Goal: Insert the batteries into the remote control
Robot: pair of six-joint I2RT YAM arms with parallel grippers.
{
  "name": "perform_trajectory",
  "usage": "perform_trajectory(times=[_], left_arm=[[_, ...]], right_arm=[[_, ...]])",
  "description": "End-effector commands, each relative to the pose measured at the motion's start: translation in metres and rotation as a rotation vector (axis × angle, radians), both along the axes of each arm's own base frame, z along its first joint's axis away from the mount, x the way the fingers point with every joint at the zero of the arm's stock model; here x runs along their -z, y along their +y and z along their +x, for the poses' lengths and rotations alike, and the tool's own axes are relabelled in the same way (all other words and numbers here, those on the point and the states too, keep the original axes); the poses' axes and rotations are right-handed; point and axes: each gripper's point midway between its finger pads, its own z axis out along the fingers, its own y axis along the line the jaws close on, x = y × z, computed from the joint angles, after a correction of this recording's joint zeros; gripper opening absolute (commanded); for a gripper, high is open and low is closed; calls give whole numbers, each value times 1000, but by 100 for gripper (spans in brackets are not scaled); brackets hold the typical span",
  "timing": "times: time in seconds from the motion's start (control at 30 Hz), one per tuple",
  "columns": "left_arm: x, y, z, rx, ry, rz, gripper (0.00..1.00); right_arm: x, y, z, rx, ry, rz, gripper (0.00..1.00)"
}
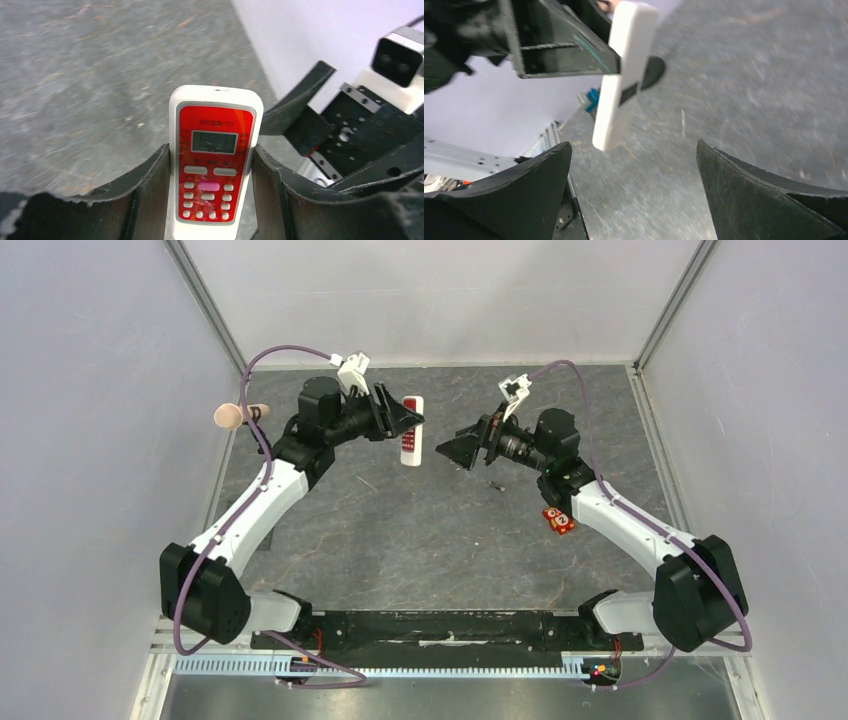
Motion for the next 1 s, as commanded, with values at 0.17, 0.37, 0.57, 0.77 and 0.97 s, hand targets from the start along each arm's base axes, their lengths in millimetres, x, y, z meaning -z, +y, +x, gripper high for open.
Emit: perform_trajectory(times=[0.17,0.37,0.57,0.77,0.97], left_arm=[[-113,-27,-43,208,-120,-358,2],[-139,-34,-65,339,-177,-457,2],[-143,-35,-76,404,-193,-503,2],[-142,-35,-75,398,-206,-504,3],[-133,-36,-70,383,-195,-490,13]], right_arm=[[-114,26,-43,-237,-240,294,98],[-121,33,-49,-275,-223,351,98],[-121,38,-50,-291,-195,381,97],[-123,42,-47,-284,-161,410,76],[-121,48,-46,-294,-143,409,48]])
